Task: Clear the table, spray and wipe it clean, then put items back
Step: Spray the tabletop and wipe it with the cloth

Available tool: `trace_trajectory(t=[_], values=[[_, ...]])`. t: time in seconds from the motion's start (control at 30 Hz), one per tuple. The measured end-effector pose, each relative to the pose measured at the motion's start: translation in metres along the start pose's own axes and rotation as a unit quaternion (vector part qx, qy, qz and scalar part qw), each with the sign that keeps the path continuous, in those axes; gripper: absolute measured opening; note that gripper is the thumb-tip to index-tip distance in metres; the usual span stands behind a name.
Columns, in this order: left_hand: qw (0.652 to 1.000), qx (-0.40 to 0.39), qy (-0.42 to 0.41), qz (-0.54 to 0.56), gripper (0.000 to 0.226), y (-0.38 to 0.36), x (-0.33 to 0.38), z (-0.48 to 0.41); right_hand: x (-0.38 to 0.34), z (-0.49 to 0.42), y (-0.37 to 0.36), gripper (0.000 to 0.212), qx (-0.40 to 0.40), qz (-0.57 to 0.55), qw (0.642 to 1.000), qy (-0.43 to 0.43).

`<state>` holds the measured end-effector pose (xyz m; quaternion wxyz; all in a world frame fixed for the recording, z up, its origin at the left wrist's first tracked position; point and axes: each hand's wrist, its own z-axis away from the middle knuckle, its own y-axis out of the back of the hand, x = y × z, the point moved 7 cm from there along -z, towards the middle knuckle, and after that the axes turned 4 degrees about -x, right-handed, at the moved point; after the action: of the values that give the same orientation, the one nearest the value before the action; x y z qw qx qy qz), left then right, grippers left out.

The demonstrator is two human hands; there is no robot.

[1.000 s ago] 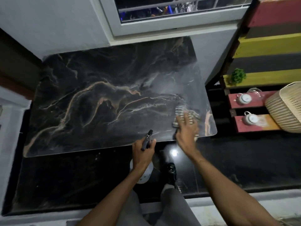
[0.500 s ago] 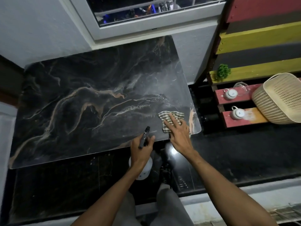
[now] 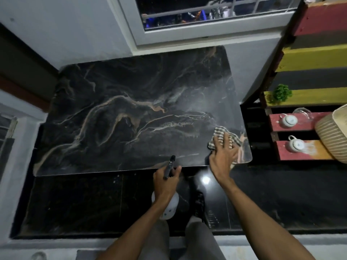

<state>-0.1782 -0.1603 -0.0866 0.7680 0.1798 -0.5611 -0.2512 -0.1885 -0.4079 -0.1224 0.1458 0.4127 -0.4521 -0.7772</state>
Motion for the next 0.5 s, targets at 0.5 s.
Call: trace_trajectory(t=[0.5], values=[[0.988,0.092,0.04,0.12,0.043,0.161,-0.049,-0.094,-0.234,0.023,-0.138,0.074,-0.191,0.118,0.906,0.358]])
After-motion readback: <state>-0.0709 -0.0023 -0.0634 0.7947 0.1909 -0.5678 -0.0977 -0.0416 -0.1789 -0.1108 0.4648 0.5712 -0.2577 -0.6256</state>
